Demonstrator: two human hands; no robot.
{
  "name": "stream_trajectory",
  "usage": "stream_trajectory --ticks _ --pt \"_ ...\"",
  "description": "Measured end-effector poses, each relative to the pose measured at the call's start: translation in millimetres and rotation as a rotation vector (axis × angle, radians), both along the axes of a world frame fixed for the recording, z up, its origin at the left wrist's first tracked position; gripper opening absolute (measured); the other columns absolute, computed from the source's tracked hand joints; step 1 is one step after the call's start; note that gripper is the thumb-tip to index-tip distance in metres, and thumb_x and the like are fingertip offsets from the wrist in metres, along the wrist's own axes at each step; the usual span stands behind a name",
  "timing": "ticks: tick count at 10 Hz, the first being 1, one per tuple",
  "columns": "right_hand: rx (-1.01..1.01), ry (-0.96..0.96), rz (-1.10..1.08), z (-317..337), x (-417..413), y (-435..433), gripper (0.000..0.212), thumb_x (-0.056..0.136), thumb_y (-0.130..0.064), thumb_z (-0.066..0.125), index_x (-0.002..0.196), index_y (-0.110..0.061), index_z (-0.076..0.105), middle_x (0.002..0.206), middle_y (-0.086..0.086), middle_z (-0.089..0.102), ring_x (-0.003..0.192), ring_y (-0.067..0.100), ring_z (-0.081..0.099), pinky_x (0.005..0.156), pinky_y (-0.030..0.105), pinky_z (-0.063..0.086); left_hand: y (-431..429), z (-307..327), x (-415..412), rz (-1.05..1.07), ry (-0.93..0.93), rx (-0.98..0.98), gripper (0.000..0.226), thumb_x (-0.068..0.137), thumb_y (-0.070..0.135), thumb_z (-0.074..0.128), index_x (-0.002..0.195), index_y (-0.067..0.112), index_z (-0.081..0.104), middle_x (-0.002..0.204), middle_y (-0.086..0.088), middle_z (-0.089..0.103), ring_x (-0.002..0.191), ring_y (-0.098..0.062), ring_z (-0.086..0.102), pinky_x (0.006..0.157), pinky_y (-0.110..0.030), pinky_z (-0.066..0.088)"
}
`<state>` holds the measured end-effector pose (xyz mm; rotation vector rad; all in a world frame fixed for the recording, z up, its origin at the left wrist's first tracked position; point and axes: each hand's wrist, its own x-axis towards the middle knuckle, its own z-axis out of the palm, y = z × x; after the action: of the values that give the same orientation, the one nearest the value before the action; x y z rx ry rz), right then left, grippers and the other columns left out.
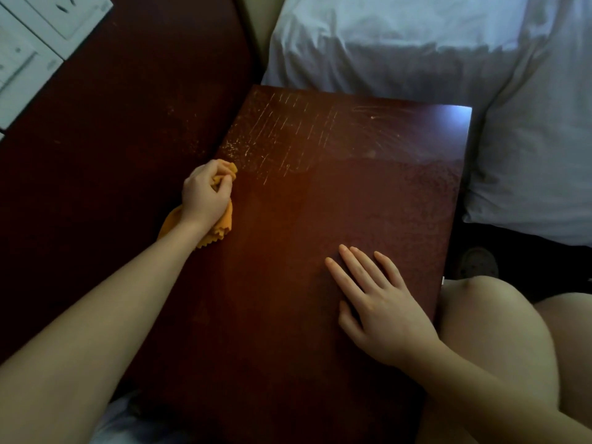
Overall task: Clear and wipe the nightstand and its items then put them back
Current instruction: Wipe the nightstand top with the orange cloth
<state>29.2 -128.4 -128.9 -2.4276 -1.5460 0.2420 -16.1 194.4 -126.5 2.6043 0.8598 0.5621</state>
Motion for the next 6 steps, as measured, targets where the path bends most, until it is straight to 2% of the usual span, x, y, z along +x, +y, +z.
stream_trajectory --ticks 1,2,3,6 --pt "0.001 0.001 -0.003 0.6 0.4 0.2 0.057 0.085 -0.034 0.036 0.137 -0.013 0.045 0.140 0.012 0.045 0.130 0.026 0.042 0.108 0.041 0.018 1.9 -1.4 3.7 0.050 -0.010 0.033 0.012 0.089 0.009 0.050 0.093 0.003 0.060 0.105 -0.009 0.063 0.103 -0.024 0.055 0.088 -0.029 0.039" --pt "0.006 0.004 -0.003 0.9 0.3 0.3 0.056 0.085 -0.034 0.036 0.137 -0.013 0.045 0.141 0.012 0.045 0.131 0.026 0.042 0.107 0.041 0.019 6.4 -2.4 14.6 0.205 -0.032 0.024 0.014 0.090 0.009 0.048 0.098 0.004 0.059 0.107 -0.009 0.062 0.106 -0.024 0.053 0.084 -0.020 0.032" --pt "0.012 0.001 0.000 0.9 0.3 0.1 0.056 0.086 -0.034 0.035 0.137 -0.013 0.046 0.140 0.012 0.045 0.130 0.027 0.042 0.107 0.042 0.019 10.6 -1.6 20.5 0.235 -0.026 0.008 0.015 0.090 0.009 0.047 0.099 0.005 0.059 0.107 -0.010 0.061 0.106 -0.024 0.053 0.085 -0.021 0.033" --pt "0.005 0.004 -0.001 -0.1 -0.1 0.4 0.056 0.086 -0.034 0.035 0.137 -0.013 0.045 0.141 0.013 0.044 0.130 0.027 0.042 0.107 0.042 0.019 -14.0 1.3 -2.6 -0.091 0.000 -0.017 0.009 0.088 0.009 0.054 0.089 0.005 0.062 0.103 -0.001 0.064 0.103 -0.018 0.055 0.088 -0.028 0.041"
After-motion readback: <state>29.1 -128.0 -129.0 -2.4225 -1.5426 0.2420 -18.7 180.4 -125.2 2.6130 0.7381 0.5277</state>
